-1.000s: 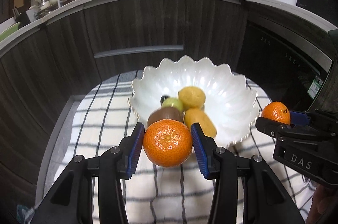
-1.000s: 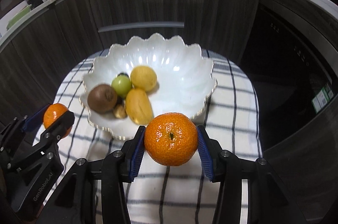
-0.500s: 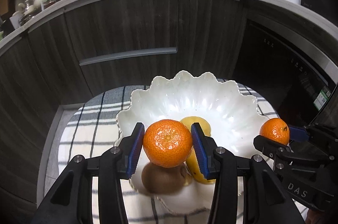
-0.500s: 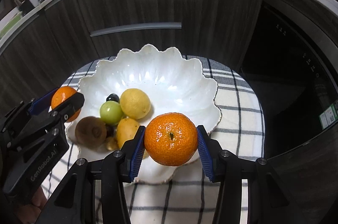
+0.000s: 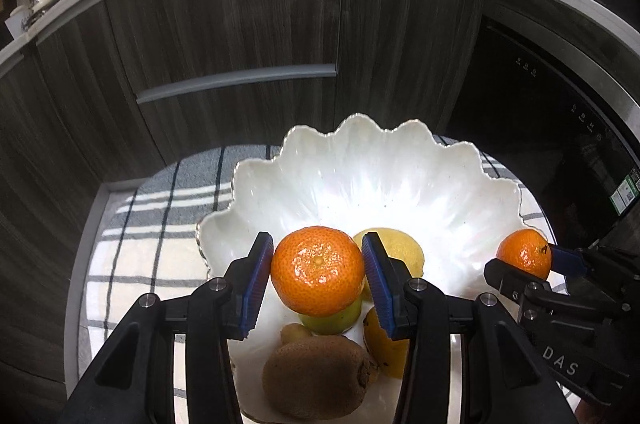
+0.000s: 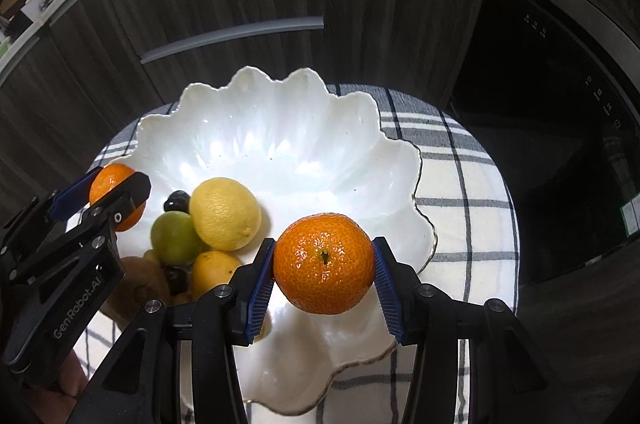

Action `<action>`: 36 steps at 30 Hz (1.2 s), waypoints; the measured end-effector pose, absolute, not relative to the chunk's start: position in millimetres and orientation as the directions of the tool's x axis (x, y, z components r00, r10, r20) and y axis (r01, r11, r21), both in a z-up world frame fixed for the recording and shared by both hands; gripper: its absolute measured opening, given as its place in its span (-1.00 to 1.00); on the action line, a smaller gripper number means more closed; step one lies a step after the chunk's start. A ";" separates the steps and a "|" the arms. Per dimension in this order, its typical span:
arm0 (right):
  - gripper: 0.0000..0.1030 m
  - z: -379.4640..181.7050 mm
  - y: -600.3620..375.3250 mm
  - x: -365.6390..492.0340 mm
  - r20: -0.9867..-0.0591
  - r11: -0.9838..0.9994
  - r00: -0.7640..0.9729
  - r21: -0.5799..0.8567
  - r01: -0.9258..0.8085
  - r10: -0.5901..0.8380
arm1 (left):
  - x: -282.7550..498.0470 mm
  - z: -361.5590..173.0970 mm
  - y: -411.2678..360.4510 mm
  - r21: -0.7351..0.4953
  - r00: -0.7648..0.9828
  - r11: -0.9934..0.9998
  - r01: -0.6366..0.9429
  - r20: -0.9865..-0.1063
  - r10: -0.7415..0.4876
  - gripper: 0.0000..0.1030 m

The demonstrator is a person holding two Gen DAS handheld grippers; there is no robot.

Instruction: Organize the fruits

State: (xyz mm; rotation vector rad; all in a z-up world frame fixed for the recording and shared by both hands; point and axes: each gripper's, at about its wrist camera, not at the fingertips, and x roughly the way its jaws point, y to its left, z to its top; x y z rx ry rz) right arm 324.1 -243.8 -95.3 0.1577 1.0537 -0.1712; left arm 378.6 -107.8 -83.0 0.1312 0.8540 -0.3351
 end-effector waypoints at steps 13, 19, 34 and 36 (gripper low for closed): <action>0.33 -86.0 -244.2 323.8 -0.857 0.969 0.504 0.022 0.246 -0.109 | 373.8 -73.7 -96.6 0.020 0.642 0.964 0.267 -0.750 -0.162 0.47; 0.50 -60.5 -241.8 315.3 -0.820 0.962 0.550 -0.002 0.272 -0.157 | 361.8 -52.9 -86.8 0.025 0.668 0.973 0.229 -0.732 -0.139 0.77; 0.66 16.5 -218.2 241.5 -0.683 0.965 0.700 -0.026 0.262 -0.208 | 277.3 9.6 -55.3 0.029 0.731 0.985 0.169 -0.674 -0.106 0.89; 0.66 21.1 -214.5 229.3 -0.670 0.967 0.714 -0.022 0.255 -0.204 | 263.3 14.9 -51.2 0.027 0.740 0.987 0.161 -0.665 -0.102 0.90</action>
